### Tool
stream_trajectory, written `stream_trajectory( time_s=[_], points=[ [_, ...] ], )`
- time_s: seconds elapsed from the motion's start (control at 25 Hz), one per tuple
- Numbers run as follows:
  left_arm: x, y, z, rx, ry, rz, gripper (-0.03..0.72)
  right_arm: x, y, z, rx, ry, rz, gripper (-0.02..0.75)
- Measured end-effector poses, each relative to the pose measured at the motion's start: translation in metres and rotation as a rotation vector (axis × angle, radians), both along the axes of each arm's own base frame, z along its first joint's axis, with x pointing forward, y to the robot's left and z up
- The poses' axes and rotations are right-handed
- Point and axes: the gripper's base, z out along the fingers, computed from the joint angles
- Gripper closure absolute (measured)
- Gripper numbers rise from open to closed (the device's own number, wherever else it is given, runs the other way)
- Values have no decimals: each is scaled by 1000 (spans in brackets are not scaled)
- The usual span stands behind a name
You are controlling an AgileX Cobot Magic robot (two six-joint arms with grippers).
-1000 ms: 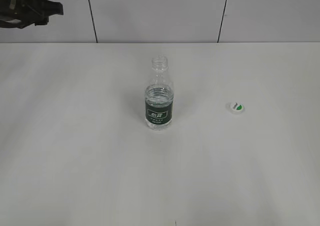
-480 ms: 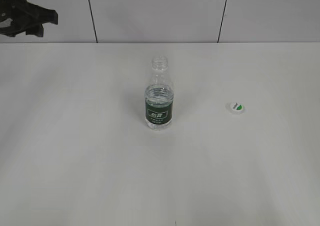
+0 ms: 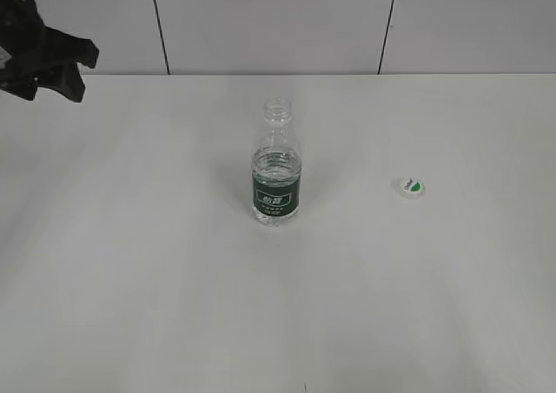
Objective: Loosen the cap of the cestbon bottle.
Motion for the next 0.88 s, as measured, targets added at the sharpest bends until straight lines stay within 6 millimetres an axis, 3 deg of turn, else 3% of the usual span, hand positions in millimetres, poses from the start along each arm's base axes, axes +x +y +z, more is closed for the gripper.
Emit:
stream_trajectory(
  time_s=[0.2, 0.4, 0.88],
  points=[
    [-30, 13, 9, 12, -31, 10, 301, 0, 0, 0, 0, 0, 0, 279],
    [-66, 24, 3, 22, -7, 24, 300, 0, 0, 0, 0, 0, 0, 279],
    [-164, 47, 26, 12, -110, 80, 299, 0, 0, 0, 0, 1, 0, 279]
  ],
)
